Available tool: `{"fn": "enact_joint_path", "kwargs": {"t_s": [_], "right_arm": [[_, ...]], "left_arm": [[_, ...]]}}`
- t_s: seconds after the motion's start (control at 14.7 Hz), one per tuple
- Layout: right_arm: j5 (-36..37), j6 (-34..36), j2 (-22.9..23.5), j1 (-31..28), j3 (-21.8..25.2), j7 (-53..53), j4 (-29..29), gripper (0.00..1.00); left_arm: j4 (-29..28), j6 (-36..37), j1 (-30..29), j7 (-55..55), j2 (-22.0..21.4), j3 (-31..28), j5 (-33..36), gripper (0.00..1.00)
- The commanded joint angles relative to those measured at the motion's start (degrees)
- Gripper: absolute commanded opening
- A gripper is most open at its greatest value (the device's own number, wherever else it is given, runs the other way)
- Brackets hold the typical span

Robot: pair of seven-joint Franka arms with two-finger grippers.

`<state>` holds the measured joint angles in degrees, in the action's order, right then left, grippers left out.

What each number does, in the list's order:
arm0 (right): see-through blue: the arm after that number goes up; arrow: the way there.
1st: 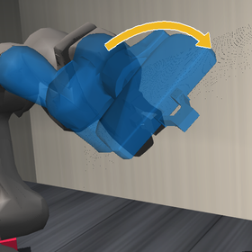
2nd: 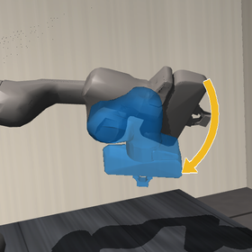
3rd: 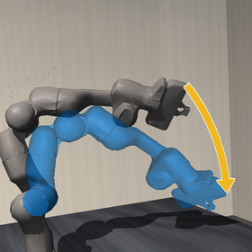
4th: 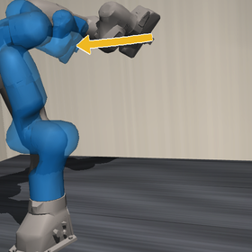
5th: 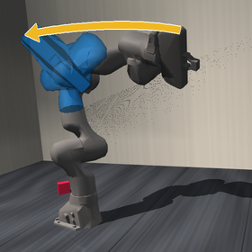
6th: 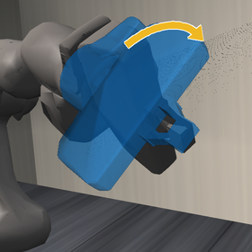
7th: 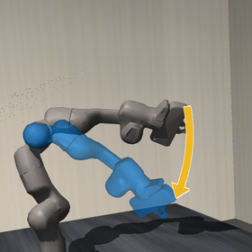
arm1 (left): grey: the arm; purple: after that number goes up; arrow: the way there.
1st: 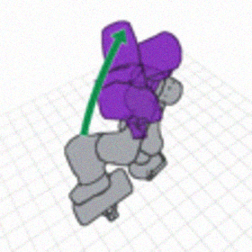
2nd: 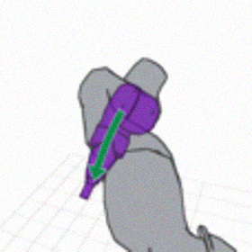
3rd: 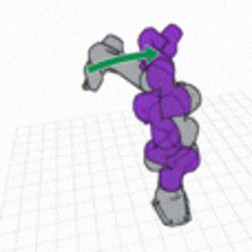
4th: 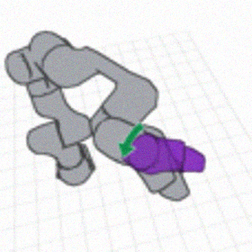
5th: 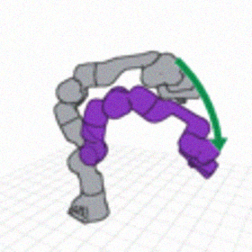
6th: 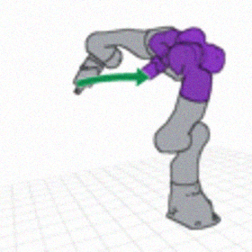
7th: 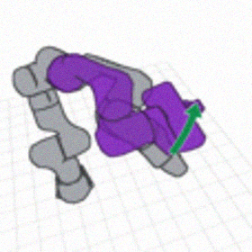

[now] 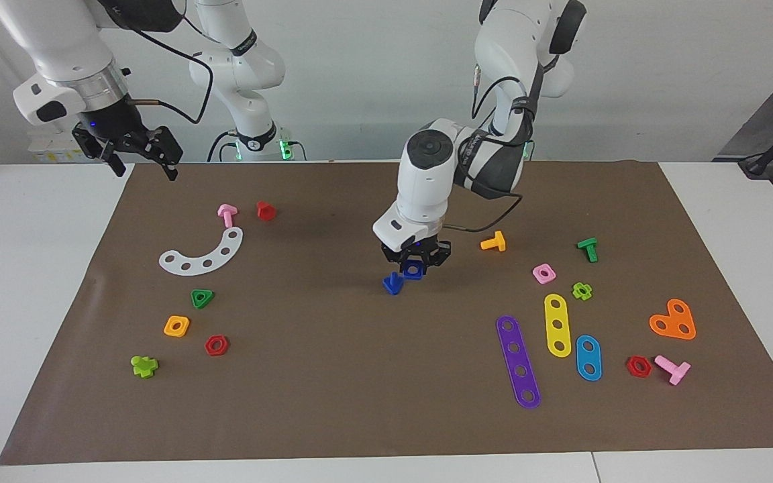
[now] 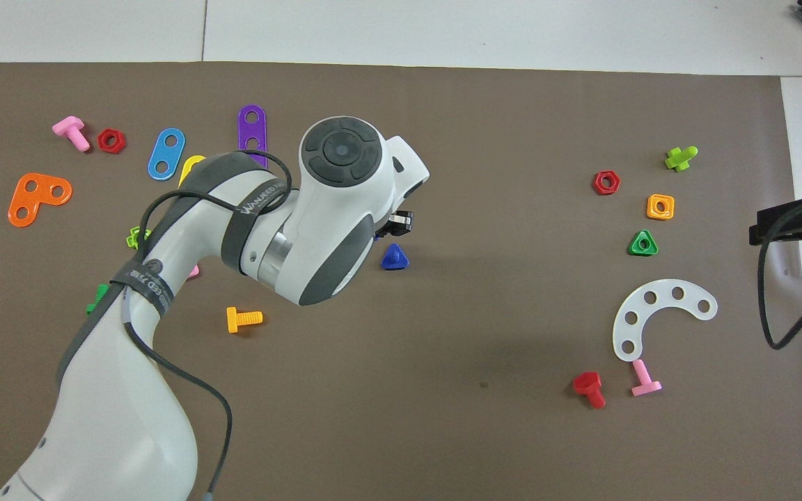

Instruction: Unscrew and place screws in storage area

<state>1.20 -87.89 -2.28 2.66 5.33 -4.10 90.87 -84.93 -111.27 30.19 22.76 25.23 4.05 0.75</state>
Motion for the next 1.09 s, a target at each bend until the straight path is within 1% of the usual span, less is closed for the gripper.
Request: {"fn": "enact_joint_path", "kwargs": {"t_s": [0.0, 0.2, 0.34, 0.41, 0.48, 0.61, 0.68, 0.75, 0.82, 0.89, 1.02], "right_arm": [[-0.3, 0.4, -1.2, -0.6, -0.6, 1.0, 1.2, 1.0], [-0.3, 0.3, -1.2, -0.5, -0.6, 1.4, 1.3, 1.0], [-0.3, -1.4, -1.9, -0.4, -1.3, 1.0, 3.2, 1.0], [-0.4, -4.2, -1.8, 0.6, -2.3, 0.9, 3.7, 1.0], [-0.4, -6.0, -1.7, 1.2, -2.6, 0.8, 4.7, 1.0], [-0.7, -10.1, -1.2, 4.4, -2.8, -2.6, 7.3, 1.0], [-1.0, -12.4, -1.2, 6.7, -2.8, -5.5, 8.8, 1.0], [-1.2, -14.0, -0.8, 8.6, -2.8, -7.8, 9.5, 1.0], [-1.4, -15.5, 0.6, 10.4, -2.8, -10.5, 9.6, 1.0], [-2.0, -18.1, 2.7, 13.1, -2.8, -14.3, 9.6, 1.0], [-2.0, -22.4, 6.5, 17.5, -2.8, -20.0, 9.5, 1.0]], "left_arm": [[-5.3, 0.3, -3.5, -6.5, -3.2, -0.2, -1.5, 0.35], [-8.4, 0.3, -9.8, -16.2, -4.2, -0.1, -1.6, 0.35], [-11.4, -0.6, -13.3, -22.3, -5.2, 0.0, -1.6, 0.35], [-13.8, -2.9, -15.1, -25.0, -5.8, 0.0, -1.7, 0.35], [-17.5, -6.5, -16.5, -27.0, -6.8, 0.1, -1.7, 0.35], [-26.6, -15.8, -17.4, -28.3, -9.4, 0.0, -1.7, 0.35], [-29.7, -18.4, -17.4, -28.3, -10.3, 0.0, -1.7, 0.36], [-31.3, -19.2, -17.4, -28.4, -10.8, 0.0, -1.7, 0.36], [-31.9, -19.0, -17.4, -28.7, -11.0, 0.0, -1.7, 0.39], [-32.3, -19.0, -17.4, -28.7, -11.3, 0.0, -1.7, 0.5], [-32.3, -18.4, -17.4, -28.7, -11.3, 0.0, -1.7, 0.98]]}}
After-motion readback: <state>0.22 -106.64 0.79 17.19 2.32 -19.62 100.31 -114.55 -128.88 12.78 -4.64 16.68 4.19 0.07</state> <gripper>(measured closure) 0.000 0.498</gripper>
